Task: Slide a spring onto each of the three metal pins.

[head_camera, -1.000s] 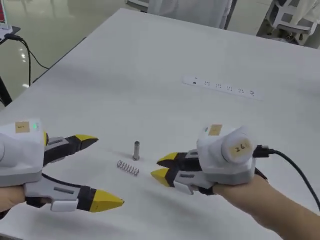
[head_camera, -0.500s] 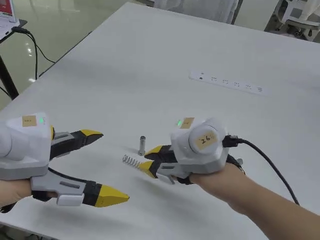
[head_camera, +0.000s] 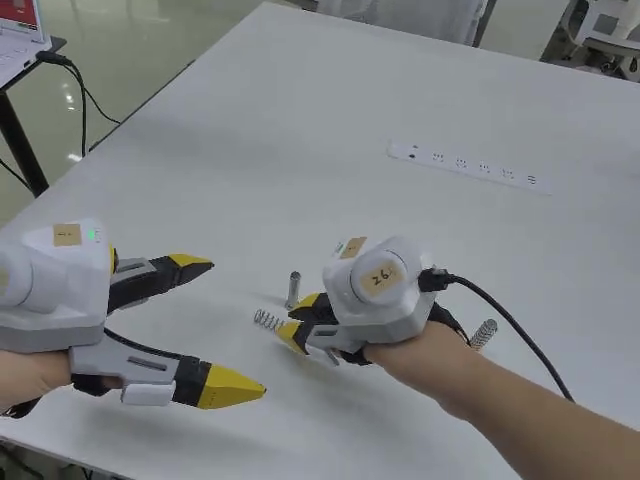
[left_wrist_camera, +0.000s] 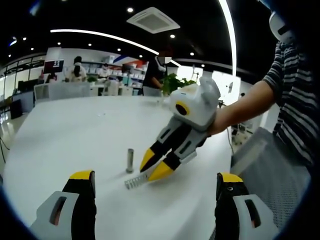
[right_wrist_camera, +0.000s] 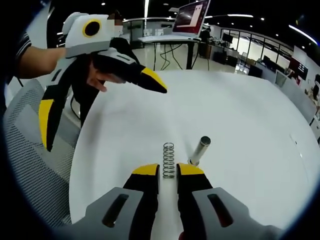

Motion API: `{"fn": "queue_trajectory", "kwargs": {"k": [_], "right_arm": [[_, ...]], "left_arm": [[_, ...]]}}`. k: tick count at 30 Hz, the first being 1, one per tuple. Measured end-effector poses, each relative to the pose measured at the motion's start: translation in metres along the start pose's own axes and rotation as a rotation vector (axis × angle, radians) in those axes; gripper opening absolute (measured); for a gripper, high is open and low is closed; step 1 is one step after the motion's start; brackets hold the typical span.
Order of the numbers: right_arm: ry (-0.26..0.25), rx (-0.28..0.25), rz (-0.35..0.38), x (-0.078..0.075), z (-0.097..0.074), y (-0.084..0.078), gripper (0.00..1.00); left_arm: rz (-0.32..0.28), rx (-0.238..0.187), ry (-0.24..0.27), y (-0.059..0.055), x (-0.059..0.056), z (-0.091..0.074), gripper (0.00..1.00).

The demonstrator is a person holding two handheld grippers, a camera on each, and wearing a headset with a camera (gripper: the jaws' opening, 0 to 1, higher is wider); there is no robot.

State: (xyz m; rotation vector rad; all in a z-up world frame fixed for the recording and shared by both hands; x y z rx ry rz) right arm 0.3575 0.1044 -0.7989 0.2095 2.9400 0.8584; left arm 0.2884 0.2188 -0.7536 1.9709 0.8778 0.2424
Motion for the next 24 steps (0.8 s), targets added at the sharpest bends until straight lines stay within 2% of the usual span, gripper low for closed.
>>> {"fn": "queue_trajectory", "kwargs": {"k": [3,17,24], "right_arm": [[-0.001,0.021,0.001,-0.001,0.005,-0.004,0.11],[-0.005,0.033,-0.034,0.000,0.009,-0.006,0.08],[-0.005,0.015,-0.045,0.002,-0.006,-0.009,0.08]], "left_arm": [[-0.003,0.001,-0.003,0.000,-0.001,0.001,0.98],[-0.007,0.007,-0.003,-0.002,-0.001,0.002,0.98],[0.000,0.011,-0.009,0.001,-0.003,0.003,0.97]]}}
Point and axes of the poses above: the centre of the closed fingertips' face, and the gripper's own axes: z roughly forward along the fingers, x roughly to its left, y roughly out of its top, the point moved 7 cm from there along -z, roughly backward along the fingers, and after that the axes turned 14 degrees about x, right-handed, at the moved point
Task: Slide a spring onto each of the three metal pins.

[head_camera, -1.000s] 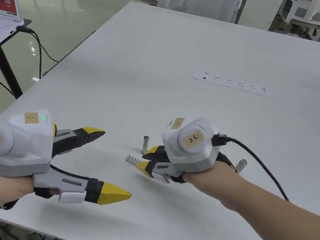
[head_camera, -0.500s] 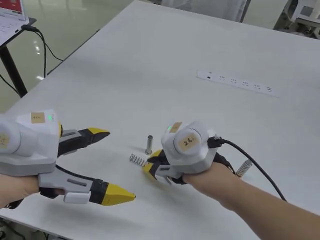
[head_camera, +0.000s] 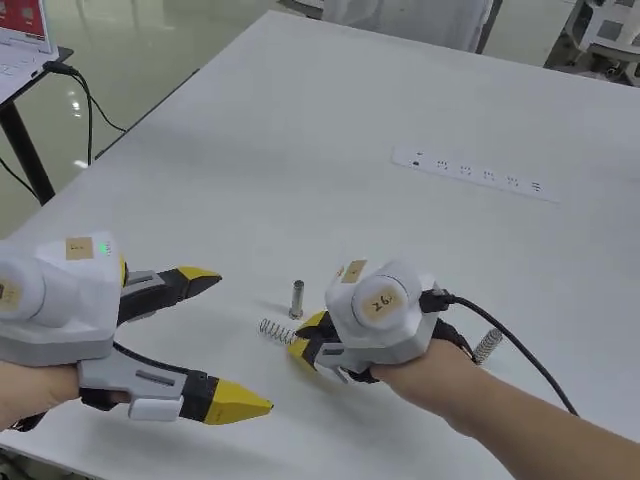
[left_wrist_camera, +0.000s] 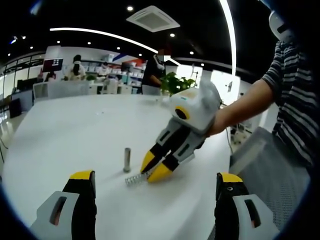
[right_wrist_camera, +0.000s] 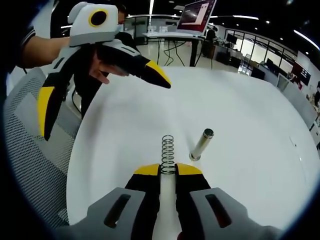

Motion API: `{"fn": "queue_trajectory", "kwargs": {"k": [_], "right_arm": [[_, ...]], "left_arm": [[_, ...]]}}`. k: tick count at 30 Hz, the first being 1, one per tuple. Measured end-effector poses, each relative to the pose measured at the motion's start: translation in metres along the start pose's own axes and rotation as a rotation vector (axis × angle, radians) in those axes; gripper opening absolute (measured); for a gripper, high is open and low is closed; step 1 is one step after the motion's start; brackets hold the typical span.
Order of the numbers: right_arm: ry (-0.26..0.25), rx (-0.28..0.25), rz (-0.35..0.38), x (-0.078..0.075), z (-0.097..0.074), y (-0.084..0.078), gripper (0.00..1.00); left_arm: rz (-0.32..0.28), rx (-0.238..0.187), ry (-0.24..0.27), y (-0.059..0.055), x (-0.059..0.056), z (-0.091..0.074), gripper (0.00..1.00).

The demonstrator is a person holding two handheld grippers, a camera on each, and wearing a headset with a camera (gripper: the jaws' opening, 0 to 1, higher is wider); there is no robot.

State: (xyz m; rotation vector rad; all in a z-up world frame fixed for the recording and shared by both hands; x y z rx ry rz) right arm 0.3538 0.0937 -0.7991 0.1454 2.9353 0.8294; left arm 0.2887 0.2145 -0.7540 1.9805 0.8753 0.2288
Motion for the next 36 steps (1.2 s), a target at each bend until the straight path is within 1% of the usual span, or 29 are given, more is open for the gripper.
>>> {"fn": "queue_trajectory", "kwargs": {"k": [3,10,15,17,22,23,28,31,33,36], "right_arm": [[0.009,-0.014,0.002,0.002,-0.009,-0.002,0.08],[0.002,-0.039,-0.010,0.004,-0.032,-0.008,0.08],[-0.001,-0.062,-0.017,0.006,-0.053,-0.011,0.08],[-0.014,-0.079,-0.025,0.006,-0.062,-0.013,0.08],[-0.026,-0.110,-0.008,0.004,-0.083,-0.021,0.07],[-0.027,-0.112,-0.008,0.004,-0.084,-0.022,0.07],[-0.040,-0.136,0.022,0.001,-0.101,-0.031,0.07],[-0.051,-0.142,0.019,0.001,-0.109,-0.035,0.07],[-0.064,-0.133,0.001,0.002,-0.113,-0.039,0.07],[-0.062,-0.122,-0.021,0.005,-0.117,-0.044,0.07]], "left_arm": [[0.007,-0.004,-0.003,0.005,-0.001,0.001,0.97],[0.030,-0.004,-0.020,0.013,-0.008,0.004,0.96],[0.046,0.010,-0.039,0.014,-0.012,0.006,0.94],[0.048,0.012,-0.044,0.014,-0.013,0.007,0.93],[0.056,0.012,-0.063,0.017,-0.018,0.010,0.91],[0.056,0.011,-0.069,0.017,-0.019,0.011,0.91],[0.060,0.020,-0.089,0.017,-0.021,0.014,0.88],[0.061,0.015,-0.097,0.019,-0.023,0.015,0.87],[0.063,0.016,-0.104,0.019,-0.023,0.016,0.85],[0.069,0.018,-0.114,0.019,-0.024,0.017,0.83]]}}
Point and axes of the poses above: the centre of the closed fingertips' face, and the gripper's own axes: z roughly forward along the fingers, x roughly to its left, y roughly out of its top, the point moved 7 cm from there along -z, roughly backward along the fingers, and after that the axes turned 14 degrees about x, right-handed, at the moved point
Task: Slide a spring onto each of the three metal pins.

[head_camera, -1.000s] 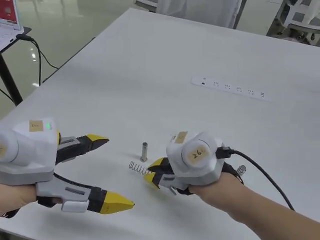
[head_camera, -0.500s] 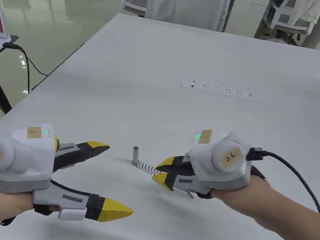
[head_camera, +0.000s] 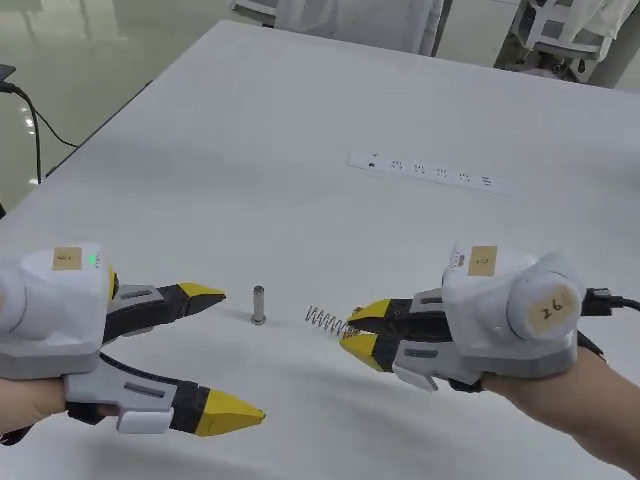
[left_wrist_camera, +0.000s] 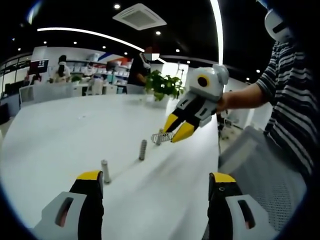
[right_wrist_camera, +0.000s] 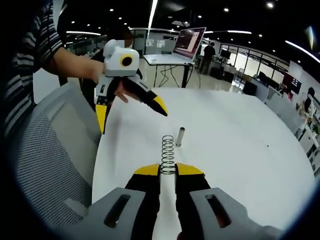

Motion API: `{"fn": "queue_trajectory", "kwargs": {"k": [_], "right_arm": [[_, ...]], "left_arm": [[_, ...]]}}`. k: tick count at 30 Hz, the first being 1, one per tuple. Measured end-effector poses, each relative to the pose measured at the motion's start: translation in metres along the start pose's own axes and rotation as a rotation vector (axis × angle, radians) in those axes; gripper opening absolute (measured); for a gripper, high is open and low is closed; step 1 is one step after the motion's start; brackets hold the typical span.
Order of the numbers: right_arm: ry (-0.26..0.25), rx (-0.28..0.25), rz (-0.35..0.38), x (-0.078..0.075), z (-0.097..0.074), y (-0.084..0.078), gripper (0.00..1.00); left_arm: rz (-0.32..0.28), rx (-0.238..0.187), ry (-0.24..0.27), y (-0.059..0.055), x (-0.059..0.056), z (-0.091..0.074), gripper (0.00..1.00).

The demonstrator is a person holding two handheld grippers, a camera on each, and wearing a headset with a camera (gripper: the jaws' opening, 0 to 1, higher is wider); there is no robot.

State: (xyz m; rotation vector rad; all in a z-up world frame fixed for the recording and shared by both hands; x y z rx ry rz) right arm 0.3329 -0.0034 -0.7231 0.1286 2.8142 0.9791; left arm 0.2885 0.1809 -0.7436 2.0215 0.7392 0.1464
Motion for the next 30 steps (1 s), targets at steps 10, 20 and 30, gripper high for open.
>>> {"fn": "queue_trajectory", "kwargs": {"k": [10,20,30], "right_arm": [[0.015,0.101,-0.138,0.014,0.000,-0.017,0.07],[0.032,0.128,-0.202,0.022,0.003,-0.020,0.07],[0.028,0.128,-0.202,0.022,0.003,-0.021,0.07]], "left_arm": [[0.030,0.009,-0.050,0.006,-0.006,0.012,0.78],[0.080,0.022,-0.108,0.013,-0.013,0.026,0.69],[0.127,0.022,-0.175,0.024,-0.017,0.044,0.52]]}}
Point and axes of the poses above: the centre of the closed fingertips' face, and the gripper's own axes: z roughly forward along the fingers, x roughly to its left, y roughly out of its top, the point moved 7 cm from there along -z, roughly backward along the fingers, and after that the axes turned 14 degrees about x, right-handed, at the moved point
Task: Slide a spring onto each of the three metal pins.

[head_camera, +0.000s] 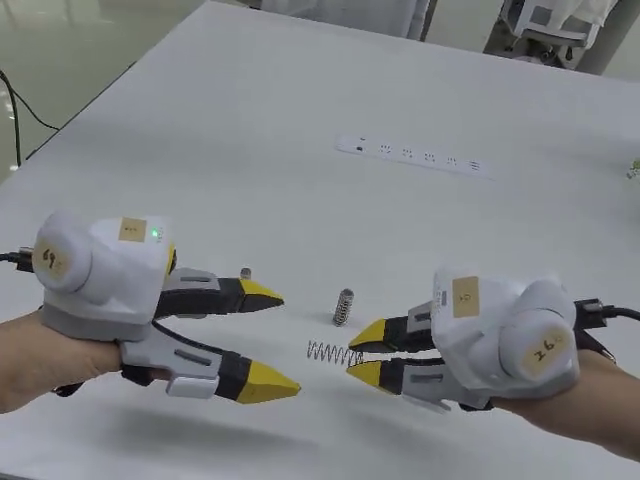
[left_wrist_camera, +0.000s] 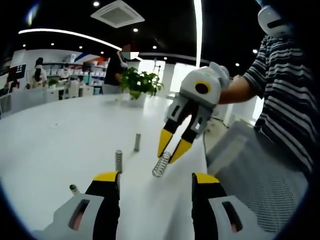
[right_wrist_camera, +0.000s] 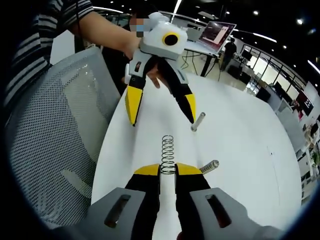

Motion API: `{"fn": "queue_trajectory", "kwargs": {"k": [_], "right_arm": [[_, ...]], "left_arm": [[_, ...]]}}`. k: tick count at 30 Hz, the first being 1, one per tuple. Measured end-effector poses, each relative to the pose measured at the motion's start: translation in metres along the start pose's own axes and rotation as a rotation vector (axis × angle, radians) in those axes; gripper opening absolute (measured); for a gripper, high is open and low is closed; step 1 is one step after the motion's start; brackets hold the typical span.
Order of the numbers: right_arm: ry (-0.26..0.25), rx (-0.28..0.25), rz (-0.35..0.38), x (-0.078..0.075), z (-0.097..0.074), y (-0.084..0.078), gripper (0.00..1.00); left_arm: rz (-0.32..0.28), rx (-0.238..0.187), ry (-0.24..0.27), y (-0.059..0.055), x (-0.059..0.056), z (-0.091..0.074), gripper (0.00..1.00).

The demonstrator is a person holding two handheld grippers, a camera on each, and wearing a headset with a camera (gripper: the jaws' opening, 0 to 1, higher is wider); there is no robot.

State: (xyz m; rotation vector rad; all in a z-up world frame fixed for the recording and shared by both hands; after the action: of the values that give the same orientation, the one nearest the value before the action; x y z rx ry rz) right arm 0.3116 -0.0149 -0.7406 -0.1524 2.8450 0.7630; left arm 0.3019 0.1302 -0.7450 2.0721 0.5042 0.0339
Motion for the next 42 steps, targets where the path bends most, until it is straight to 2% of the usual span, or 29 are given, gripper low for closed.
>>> {"fn": "queue_trajectory", "kwargs": {"k": [9,24,34,42], "right_arm": [[-0.001,-0.020,0.008,0.000,0.000,0.003,0.07],[0.015,-0.024,0.007,0.004,0.003,-0.002,0.07],[0.016,-0.049,0.019,0.003,0.000,0.001,0.07],[0.022,-0.058,0.023,0.003,-0.002,0.002,0.07]], "left_arm": [[0.040,0.001,-0.053,0.005,-0.003,0.013,0.33],[0.062,0.036,-0.098,0.003,-0.005,0.031,0.17],[0.078,0.045,-0.105,0.004,-0.004,0.033,0.09],[0.082,0.029,-0.092,0.006,-0.004,0.030,0.05]]}}
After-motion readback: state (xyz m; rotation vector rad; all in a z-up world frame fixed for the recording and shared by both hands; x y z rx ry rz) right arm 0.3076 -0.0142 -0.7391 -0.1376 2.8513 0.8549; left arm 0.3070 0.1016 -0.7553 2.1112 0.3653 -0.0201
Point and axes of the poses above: the centre of the closed fingertips' face, and the gripper's own axes: z roughly forward along the fingers, x roughly to its left, y roughly out of its top, the point moved 7 cm from there along -z, roughly backward along the fingers, and after that the axes turned 14 degrees about x, right-handed, at the moved point
